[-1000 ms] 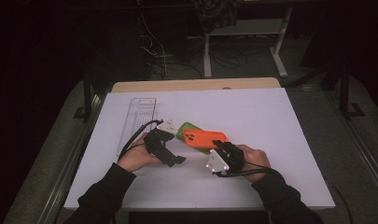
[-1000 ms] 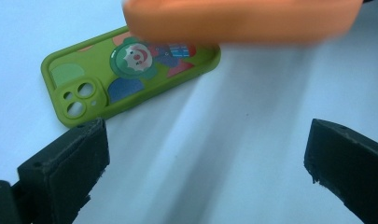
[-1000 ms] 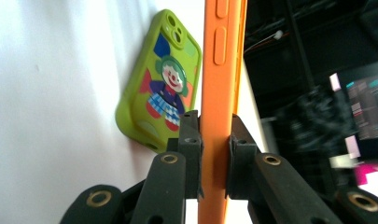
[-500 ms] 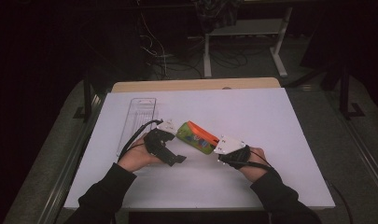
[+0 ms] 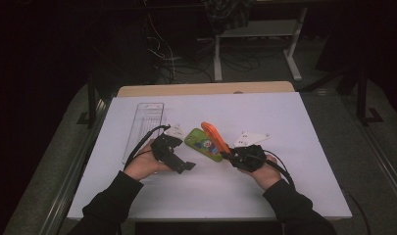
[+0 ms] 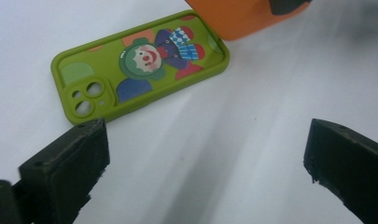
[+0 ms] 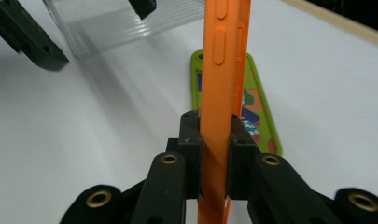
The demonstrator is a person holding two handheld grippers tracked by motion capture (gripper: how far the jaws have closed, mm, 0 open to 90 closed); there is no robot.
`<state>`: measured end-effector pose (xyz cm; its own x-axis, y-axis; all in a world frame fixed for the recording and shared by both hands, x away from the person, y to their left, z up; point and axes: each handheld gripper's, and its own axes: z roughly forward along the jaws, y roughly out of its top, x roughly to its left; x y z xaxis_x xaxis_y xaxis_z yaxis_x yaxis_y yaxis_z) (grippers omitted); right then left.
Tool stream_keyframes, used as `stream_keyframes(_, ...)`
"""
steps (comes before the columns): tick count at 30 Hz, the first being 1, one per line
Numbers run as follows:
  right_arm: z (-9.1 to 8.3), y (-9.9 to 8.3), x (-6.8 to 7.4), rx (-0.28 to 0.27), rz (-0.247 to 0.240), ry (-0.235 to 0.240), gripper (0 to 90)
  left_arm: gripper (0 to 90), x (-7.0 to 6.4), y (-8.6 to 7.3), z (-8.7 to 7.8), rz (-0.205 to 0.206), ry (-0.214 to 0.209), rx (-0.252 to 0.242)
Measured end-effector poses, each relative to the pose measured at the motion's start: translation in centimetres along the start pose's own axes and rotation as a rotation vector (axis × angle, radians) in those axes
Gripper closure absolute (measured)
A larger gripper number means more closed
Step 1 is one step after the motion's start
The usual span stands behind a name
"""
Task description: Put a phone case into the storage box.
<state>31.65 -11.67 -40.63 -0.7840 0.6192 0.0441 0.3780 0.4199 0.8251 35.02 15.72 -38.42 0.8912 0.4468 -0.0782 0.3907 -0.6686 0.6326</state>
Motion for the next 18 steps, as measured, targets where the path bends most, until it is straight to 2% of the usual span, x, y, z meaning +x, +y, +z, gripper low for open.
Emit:
stream_keyframes(2, 0.0, 0.0, -0.3, 0.000, 0.056, 0.024, 78.4, 0.0, 0.1, 0.0, 0.0, 0.003, 0.005, -0.005)
stream_keyframes(3, 0.1, -0.1, -0.4, -0.001, 0.098, 0.038, 78.5, 0.0, 0.2, 0.0, -0.1, 0.010, 0.013, -0.001)
stream_keyframes(4, 0.1, -0.1, -0.6, -0.003, 0.140, 0.055, 78.5, 0.0, 0.2, 0.0, -0.1, 0.001, 0.015, -0.003)
stream_keyframes(5, 0.1, -0.2, -0.8, -0.012, 0.160, 0.067, 78.5, 0.0, 0.1, 0.0, 0.0, -0.021, 0.021, -0.032)
stream_keyframes(6, 0.1, -0.2, -0.9, -0.021, 0.178, 0.075, 78.5, 0.0, 0.3, 0.1, -0.2, 0.003, 0.031, -0.019)
stream_keyframes(7, 0.1, -0.2, -0.9, -0.019, 0.196, 0.079, 78.5, 0.0, 0.3, 0.1, -0.2, -0.015, 0.029, -0.041)
stream_keyframes(9, 0.1, -0.2, -0.9, -0.016, 0.192, 0.075, 78.5, 0.0, 0.4, 0.2, -0.4, -0.045, 0.029, -0.085)
stream_keyframes(11, 0.2, -0.3, -0.8, -0.018, 0.180, 0.070, 78.5, 0.0, 0.6, 0.4, -0.6, -0.053, 0.018, -0.108)
stream_keyframes(13, 0.2, -0.2, -0.7, -0.015, 0.169, 0.064, 78.4, 0.0, 0.5, 0.7, -0.7, -0.095, 0.008, -0.146)
stream_keyframes(18, 0.2, -0.1, -0.4, -0.019, 0.157, 0.068, 78.5, 0.0, 0.6, 1.6, -1.0, -0.115, -0.003, -0.196)
